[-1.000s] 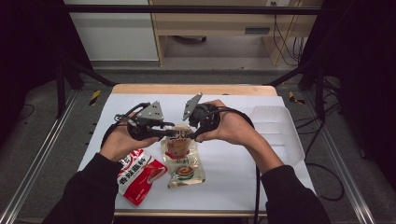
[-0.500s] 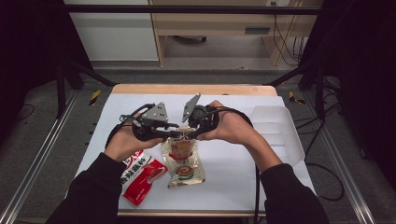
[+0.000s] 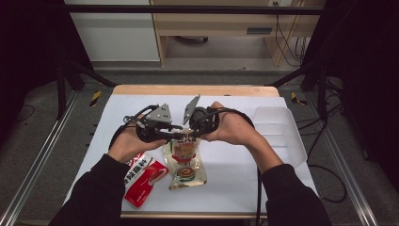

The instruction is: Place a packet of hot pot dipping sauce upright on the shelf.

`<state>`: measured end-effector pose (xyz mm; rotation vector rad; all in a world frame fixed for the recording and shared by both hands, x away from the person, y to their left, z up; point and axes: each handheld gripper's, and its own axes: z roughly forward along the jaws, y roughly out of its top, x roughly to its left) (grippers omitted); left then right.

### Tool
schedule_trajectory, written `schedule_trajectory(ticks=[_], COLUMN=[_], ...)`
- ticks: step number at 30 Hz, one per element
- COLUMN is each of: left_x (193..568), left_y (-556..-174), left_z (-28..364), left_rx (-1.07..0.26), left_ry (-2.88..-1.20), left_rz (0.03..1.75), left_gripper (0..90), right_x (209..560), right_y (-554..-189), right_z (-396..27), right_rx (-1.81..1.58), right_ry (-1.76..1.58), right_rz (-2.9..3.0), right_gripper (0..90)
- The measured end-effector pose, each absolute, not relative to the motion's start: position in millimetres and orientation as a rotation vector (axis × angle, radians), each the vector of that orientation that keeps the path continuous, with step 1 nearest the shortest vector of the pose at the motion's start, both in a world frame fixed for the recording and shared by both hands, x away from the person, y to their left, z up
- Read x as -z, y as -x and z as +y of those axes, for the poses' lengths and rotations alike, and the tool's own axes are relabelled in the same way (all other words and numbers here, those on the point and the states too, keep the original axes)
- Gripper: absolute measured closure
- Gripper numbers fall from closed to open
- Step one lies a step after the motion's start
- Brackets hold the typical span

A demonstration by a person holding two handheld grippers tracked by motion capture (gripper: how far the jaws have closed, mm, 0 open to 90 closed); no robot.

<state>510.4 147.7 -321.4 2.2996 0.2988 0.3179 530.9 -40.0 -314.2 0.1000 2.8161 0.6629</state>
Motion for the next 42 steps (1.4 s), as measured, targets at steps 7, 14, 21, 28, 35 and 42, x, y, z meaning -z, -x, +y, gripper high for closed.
schedule_trajectory(ticks=[7,14,21,28,35,42], left_x=[324.7,326.8,340.0,355.2,366.5,377.1], left_y=[-511.4,-508.0,-504.7,-501.1,-499.7,-493.0], left_z=[149.9,156.1,167.9,181.0,188.1,196.5], left_rx=[-0.303,-0.318,-0.319,-0.328,-0.342,-0.385], left_ry=[-2.268,-2.242,-2.238,-2.245,-2.251,-2.247], left_rz=[0.321,0.379,0.452,0.518,0.556,0.591], left_gripper=[73.0,42.8,30.0,17.9,15.9,13.4], right_x=[310.8,306.9,304.5,304.5,305.9,296.5], right_y=[-530.1,-533.0,-537.7,-541.0,-543.0,-540.4], right_z=[-40.9,-45.6,-60.8,-81.4,-97.1,-120.2], right_rx=[-0.657,-0.596,-0.574,-0.572,-0.574,-0.6], right_ry=[-0.106,-0.098,-0.129,-0.17,-0.211,-0.259], right_rz=[2.809,2.783,2.767,2.751,2.733,2.636], right_gripper=[87.9,88.4,88.3,88.3,88.3,88.3])
